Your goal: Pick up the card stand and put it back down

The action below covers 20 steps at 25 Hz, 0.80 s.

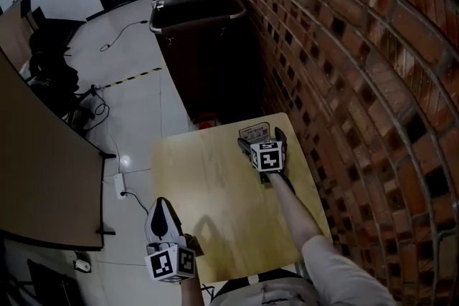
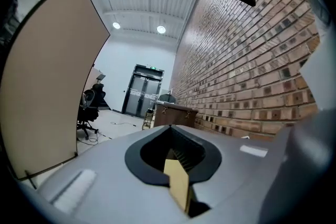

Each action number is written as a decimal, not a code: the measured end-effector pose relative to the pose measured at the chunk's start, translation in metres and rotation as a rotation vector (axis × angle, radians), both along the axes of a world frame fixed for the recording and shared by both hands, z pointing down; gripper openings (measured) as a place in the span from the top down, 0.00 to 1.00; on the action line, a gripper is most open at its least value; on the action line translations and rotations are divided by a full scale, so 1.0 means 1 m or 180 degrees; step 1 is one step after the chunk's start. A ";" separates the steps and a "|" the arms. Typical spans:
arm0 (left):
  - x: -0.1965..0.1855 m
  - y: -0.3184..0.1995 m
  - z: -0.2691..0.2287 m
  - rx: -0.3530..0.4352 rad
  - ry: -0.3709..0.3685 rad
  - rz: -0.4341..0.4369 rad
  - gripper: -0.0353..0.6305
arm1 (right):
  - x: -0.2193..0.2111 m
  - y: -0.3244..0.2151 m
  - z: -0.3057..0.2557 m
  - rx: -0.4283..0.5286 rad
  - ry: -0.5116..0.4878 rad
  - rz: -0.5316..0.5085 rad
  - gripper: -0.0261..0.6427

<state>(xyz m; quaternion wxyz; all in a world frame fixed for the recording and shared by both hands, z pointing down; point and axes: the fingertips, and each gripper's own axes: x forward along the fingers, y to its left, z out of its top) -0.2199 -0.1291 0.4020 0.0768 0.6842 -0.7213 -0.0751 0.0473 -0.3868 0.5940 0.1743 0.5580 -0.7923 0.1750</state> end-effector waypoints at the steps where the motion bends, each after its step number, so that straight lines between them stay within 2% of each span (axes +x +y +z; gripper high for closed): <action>1: -0.004 -0.002 0.004 -0.0037 -0.0025 -0.0031 0.94 | -0.004 -0.004 0.005 -0.0001 -0.0015 0.0019 0.10; 4: -0.009 -0.007 0.016 -0.0135 -0.0052 -0.0058 0.94 | -0.013 -0.015 0.013 0.0036 -0.0033 0.0042 0.10; 7: -0.007 -0.011 0.021 -0.0207 -0.0038 -0.0049 0.94 | -0.017 -0.023 0.024 0.0001 0.0126 -0.0007 0.10; 12: -0.006 -0.019 0.023 -0.0170 -0.0030 -0.0034 0.94 | -0.012 -0.025 0.048 -0.0208 0.0192 -0.0022 0.10; 15: -0.007 -0.019 0.020 -0.0190 -0.0037 -0.0056 0.94 | -0.009 -0.025 0.049 -0.0171 0.0260 -0.0057 0.10; 20: -0.010 -0.016 0.027 -0.0250 -0.0023 -0.0090 0.94 | -0.003 -0.030 0.046 -0.0147 0.0162 -0.0093 0.10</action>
